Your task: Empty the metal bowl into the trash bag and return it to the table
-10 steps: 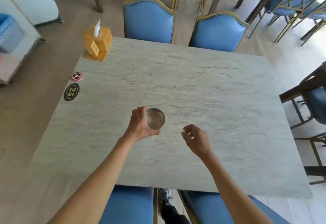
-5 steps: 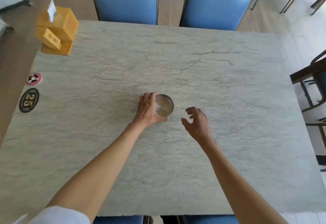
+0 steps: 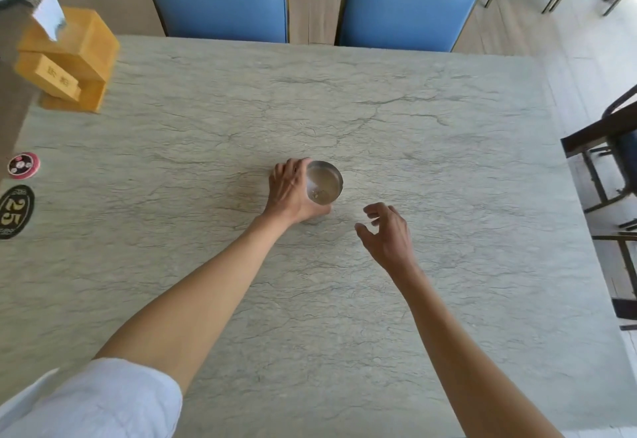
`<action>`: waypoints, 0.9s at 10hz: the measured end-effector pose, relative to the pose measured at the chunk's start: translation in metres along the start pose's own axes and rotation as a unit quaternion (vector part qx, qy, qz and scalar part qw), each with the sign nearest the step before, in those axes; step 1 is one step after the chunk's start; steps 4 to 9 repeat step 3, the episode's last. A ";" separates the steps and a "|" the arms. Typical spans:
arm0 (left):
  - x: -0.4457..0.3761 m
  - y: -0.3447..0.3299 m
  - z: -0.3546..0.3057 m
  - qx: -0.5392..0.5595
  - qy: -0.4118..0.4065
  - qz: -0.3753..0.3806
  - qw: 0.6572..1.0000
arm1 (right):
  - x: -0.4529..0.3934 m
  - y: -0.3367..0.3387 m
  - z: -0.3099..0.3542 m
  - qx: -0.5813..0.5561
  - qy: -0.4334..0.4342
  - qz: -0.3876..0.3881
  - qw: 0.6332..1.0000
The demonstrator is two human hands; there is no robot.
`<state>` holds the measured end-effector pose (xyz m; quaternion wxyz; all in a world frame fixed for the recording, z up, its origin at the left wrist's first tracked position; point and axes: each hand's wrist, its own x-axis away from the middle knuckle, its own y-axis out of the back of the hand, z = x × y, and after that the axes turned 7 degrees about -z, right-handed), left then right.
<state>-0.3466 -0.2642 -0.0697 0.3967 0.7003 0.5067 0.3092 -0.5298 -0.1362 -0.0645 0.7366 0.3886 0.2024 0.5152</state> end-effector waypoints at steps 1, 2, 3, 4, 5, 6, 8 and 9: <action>-0.001 -0.004 -0.001 -0.007 0.014 0.017 1.000 | -0.005 0.002 -0.005 0.001 -0.002 -0.002 1.000; 0.006 0.003 -0.004 -0.008 0.030 0.028 0.999 | -0.004 0.007 -0.004 0.006 0.006 0.004 1.000; 0.014 0.009 -0.003 0.004 0.044 0.033 0.998 | -0.008 0.008 -0.001 0.012 0.003 0.021 1.000; 0.014 0.009 -0.003 0.004 0.044 0.033 0.998 | -0.008 0.008 -0.001 0.012 0.003 0.021 1.000; 0.014 0.009 -0.003 0.004 0.044 0.033 0.998 | -0.008 0.008 -0.001 0.012 0.003 0.021 1.000; 0.014 0.009 -0.003 0.004 0.044 0.033 0.998 | -0.008 0.008 -0.001 0.012 0.003 0.021 1.000; 0.014 0.009 -0.003 0.004 0.044 0.033 0.998 | -0.008 0.008 -0.001 0.012 0.003 0.021 1.000; 0.014 0.009 -0.003 0.004 0.044 0.033 0.998 | -0.008 0.008 -0.001 0.012 0.003 0.021 1.000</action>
